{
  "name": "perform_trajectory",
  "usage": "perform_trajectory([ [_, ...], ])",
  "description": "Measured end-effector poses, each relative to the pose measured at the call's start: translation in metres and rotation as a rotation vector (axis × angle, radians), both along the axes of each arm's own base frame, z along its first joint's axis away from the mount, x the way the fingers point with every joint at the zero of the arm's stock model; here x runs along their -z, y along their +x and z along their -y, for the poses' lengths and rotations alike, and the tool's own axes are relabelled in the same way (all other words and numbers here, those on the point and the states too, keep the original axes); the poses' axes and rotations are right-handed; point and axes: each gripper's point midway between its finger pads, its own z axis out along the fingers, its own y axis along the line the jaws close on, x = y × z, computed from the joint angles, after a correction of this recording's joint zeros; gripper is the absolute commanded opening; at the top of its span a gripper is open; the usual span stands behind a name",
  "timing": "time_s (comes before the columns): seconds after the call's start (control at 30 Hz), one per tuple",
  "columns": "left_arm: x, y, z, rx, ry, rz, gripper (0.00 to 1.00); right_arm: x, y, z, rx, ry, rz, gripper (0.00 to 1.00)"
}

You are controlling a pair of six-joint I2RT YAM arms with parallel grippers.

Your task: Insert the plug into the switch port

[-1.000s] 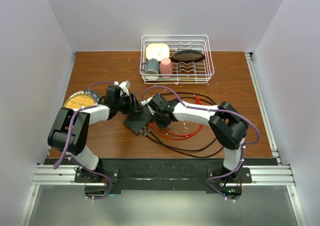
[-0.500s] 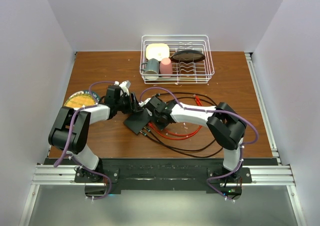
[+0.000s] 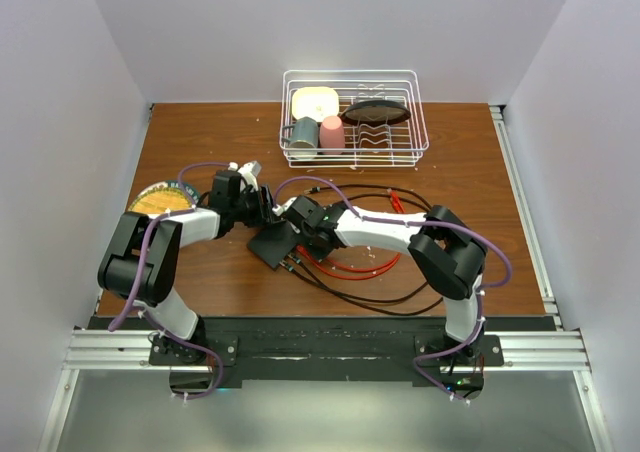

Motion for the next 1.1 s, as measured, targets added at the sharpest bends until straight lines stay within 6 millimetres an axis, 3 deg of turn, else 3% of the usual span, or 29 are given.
perform_trajectory([
  [0.77,0.0030,0.0016,0.0014,0.005,-0.004,-0.006,0.49,-0.0043,-0.0031,-0.0062,-0.016,-0.020,0.039,0.00],
  [1.1,0.0029,0.0050,0.0013,0.006,-0.011,-0.004,0.48,-0.0005,0.0044,-0.0057,-0.010,-0.068,0.135,0.00],
])
